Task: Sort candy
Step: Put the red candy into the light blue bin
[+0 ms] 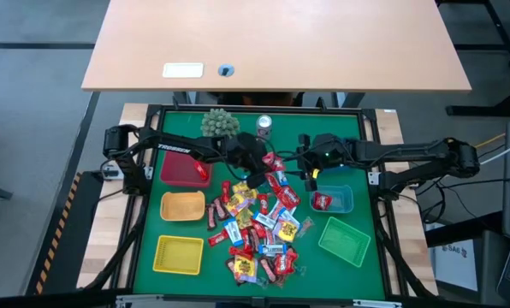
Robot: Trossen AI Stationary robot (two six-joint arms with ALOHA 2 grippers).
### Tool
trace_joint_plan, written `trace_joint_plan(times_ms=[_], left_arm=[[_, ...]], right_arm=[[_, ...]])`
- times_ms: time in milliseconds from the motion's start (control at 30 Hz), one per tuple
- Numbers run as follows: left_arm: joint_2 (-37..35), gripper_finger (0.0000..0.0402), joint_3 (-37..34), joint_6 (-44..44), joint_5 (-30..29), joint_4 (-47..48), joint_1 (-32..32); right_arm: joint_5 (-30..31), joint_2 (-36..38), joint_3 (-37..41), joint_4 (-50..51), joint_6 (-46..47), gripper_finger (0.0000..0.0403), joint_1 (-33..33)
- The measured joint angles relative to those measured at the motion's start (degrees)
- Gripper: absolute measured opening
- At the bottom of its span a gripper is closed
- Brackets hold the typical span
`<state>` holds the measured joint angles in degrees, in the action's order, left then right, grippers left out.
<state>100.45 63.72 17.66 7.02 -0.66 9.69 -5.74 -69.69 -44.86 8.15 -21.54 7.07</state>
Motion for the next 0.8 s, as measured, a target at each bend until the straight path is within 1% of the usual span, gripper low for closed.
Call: trace_joint_plan(times_ms=[267, 433, 533, 633, 733, 800], left_arm=[[0.0, 0.0, 0.0, 1.9, 1.7, -5.7, 0.0], [0.0, 0.0, 0.1, 1.9, 3.0, -8.6, -0.8], [0.0, 0.0, 0.1, 1.9, 3.1, -9.7, -1.5], [0.0, 0.0, 0.1, 1.8, 2.9, -10.0, -2.1], [0.0, 0.0, 0.1, 1.8, 2.6, -10.1, -2.3], [0.0, 0.0, 0.1, 1.7, 2.5, -10.2, -2.3]], right_arm=[[-2.8, 0.0, 0.0, -1.3, -3.0, 0.0179, 0.0], [-1.2, 0.0, 0.0, -1.4, -3.2, 0.0179, 0.0], [0.1, 0.0, 0.0, -1.3, -3.3, 0.0179, 0.0], [0.1, 0.0, 0.0, -1.4, -3.3, 0.0179, 0.0], [0.1, 0.0, 0.0, -1.5, -3.3, 0.0169, 0.0], [0.1, 0.0, 0.0, -1.5, -3.3, 0.0151, 0.0]])
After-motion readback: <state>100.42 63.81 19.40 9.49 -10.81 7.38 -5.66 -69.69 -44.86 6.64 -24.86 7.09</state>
